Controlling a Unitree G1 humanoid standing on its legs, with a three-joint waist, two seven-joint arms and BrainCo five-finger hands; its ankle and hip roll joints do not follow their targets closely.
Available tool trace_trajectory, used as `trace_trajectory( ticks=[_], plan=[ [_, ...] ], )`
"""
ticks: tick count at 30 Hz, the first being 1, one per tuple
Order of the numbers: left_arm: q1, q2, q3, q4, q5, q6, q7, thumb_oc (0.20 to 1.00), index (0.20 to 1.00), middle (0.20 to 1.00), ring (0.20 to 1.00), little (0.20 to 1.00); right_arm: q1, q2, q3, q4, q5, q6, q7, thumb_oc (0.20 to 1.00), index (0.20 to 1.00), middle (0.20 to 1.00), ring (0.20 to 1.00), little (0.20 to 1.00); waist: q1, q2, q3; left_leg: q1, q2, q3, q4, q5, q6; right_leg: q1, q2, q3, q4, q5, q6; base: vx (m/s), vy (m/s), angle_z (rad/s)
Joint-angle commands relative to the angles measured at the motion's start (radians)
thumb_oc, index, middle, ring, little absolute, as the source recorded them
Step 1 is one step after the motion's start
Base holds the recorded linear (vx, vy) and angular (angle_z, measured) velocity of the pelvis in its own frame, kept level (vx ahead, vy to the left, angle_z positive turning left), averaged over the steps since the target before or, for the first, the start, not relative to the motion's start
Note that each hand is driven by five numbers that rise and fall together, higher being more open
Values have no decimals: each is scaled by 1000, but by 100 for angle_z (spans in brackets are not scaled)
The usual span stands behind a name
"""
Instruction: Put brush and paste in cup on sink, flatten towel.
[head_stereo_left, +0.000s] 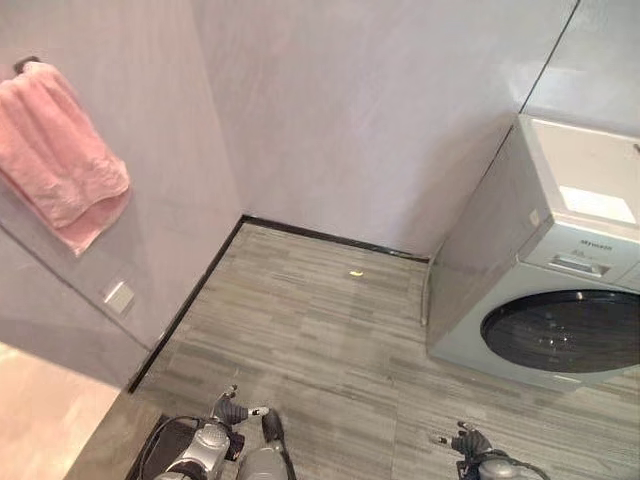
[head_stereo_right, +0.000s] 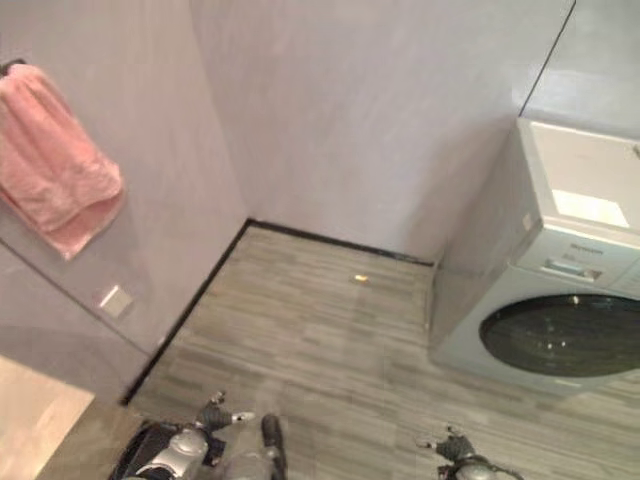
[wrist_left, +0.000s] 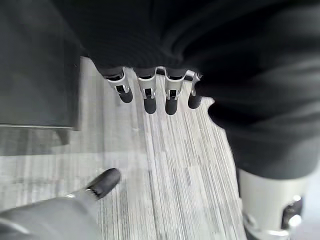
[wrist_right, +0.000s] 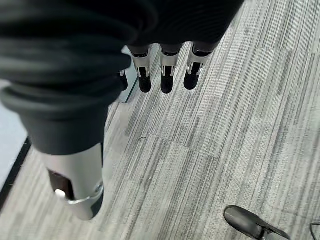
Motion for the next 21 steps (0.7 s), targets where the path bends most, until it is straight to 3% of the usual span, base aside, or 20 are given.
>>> trace_trajectory(
  ticks=[1,4,7,9,10,11,12,13,15,17,18,20,21],
  plan=[
    [-44,39,-20,-5,52,-22,-8,1000,1000,1000,1000,1000,-7,-11,-42,-20,-6,-3,7,1000,1000,1000,1000,1000,44,-33,-47,-34,-44,16,92,-80,3,-7,-150,68,236,34,159,377,292,-26],
    [-42,43,-17,3,43,-22,-2,1000,1000,1000,1000,1000,11,7,-103,-6,66,-8,19,1000,1000,1000,1000,1000,40,-32,-65,25,-103,4,49,-113,46,-67,-201,99,416,200,209,341,329,-15],
    [-42,51,-39,-39,47,-19,-12,1000,1000,1000,1000,1000,16,10,-112,-11,75,-6,19,1000,1000,1000,1000,1000,27,-4,-42,101,-126,-14,5,-141,75,-153,-227,84,600,290,219,263,326,15],
    [-39,49,-45,-41,50,-16,-17,1000,1000,1000,1000,1000,18,12,-113,-6,76,-5,16,1000,1000,1000,1000,1000,25,6,-35,123,-131,-23,-2,-154,84,-169,-226,78,636,295,220,253,193,38],
    [-56,45,-56,-25,44,-19,-19,1000,1000,1000,1000,1000,15,19,-109,-10,95,-14,20,1000,1000,1000,1000,1000,-17,29,-19,172,-129,-77,-39,-156,79,-295,-109,151,663,195,194,345,180,40],
    [-55,45,-51,-16,40,-19,-24,1000,1000,1000,1000,1000,20,24,-110,-11,97,-12,22,1000,1000,1000,1000,1000,-16,32,-17,198,-133,-71,-48,-164,76,-309,-147,102,599,178,192,543,232,57],
    [-53,37,-46,4,28,-17,-31,1000,1000,1000,1000,1000,24,31,-101,-18,98,-17,22,1000,1000,1000,1000,1000,-29,47,-15,224,-128,-97,-54,-173,65,-360,-130,68,521,124,161,298,101,58],
    [-53,37,-45,4,28,-17,-31,1000,1000,1000,1000,1000,23,31,-101,-17,98,-17,22,1000,1000,1000,1000,1000,-29,48,-17,221,-126,-97,-54,-171,65,-361,-128,67,517,128,160,342,70,57],
    [-58,28,-45,14,22,-18,-38,1000,1000,1000,1000,1000,36,37,-92,-26,109,-21,32,1000,1000,1000,1000,1000,-62,41,-3,269,-149,-154,-53,-196,57,-426,-62,140,395,130,158,365,16,50],
    [-82,21,-51,28,26,-20,-32,1000,1000,1000,1000,1000,44,39,-84,-29,106,-21,28,1000,1000,1000,1000,1000,-86,30,5,300,-161,-198,-59,-222,46,-462,-55,192,234,172,167,404,-12,94],
    [-87,16,-55,36,36,-23,-35,1000,1000,1000,1000,1000,55,32,-86,-24,103,-17,35,1000,1000,1000,1000,1000,-105,23,6,320,-165,-231,-54,-240,42,-484,-49,249,191,196,176,406,-22,125],
    [-85,5,-64,53,40,-25,-42,1000,1000,1000,1000,1000,71,25,-86,-9,89,-10,37,1000,1000,1000,1000,1000,-117,9,5,345,-167,-273,-37,-262,36,-481,-37,299,180,218,187,371,-53,121],
    [-82,0,-70,61,50,-23,-47,1000,1000,1000,1000,1000,83,19,-86,8,82,-9,40,1000,1000,1000,1000,1000,-125,2,0,355,-164,-311,-22,-270,31,-448,-24,332,185,210,176,361,-100,111]
  ],
)
